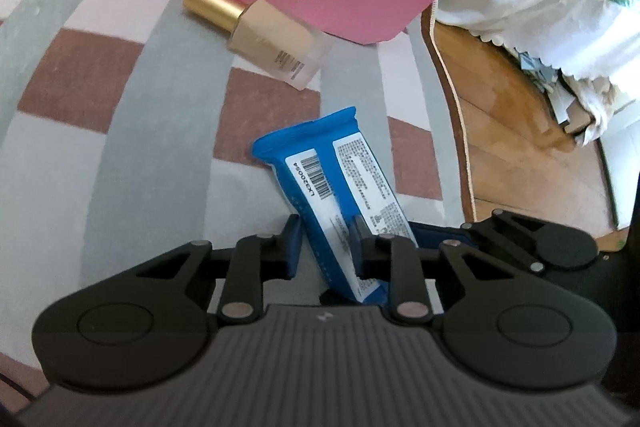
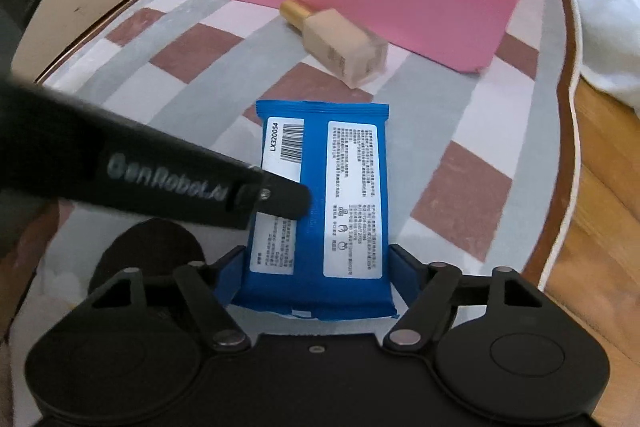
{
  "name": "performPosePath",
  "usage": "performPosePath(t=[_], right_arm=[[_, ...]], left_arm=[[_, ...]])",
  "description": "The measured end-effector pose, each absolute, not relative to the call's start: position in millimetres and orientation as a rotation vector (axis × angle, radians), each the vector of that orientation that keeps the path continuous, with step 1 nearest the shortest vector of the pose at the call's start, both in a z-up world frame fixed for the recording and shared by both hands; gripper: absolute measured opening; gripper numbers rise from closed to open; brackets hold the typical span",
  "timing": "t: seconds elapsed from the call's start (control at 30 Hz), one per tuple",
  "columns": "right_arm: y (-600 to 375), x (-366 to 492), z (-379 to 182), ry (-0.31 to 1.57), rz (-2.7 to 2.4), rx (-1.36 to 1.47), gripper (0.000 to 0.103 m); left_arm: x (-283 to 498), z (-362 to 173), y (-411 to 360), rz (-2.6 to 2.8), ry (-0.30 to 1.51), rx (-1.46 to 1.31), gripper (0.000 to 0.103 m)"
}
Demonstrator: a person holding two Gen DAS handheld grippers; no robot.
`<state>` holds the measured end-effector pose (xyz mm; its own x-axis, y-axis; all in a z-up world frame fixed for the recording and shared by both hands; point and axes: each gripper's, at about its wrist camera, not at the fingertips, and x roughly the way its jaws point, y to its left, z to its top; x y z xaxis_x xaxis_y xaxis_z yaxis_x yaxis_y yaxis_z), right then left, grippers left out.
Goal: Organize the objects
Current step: 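Lower the left tool onto the blue wipes pack and grasp it, then lift the blue pack with the left tool and carry it into the pink box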
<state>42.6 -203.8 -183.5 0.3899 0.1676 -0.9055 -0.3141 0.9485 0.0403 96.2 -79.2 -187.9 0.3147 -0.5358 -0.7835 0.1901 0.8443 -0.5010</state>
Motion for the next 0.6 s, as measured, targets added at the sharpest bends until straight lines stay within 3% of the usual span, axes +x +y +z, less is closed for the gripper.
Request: performPosePath(t=[0.6], right_arm=[[-201,39,-132,1.169,0.335,0.094,0.074]], left_arm=[[78,-122,-49,-0.555,1.104,-0.360,0.029]])
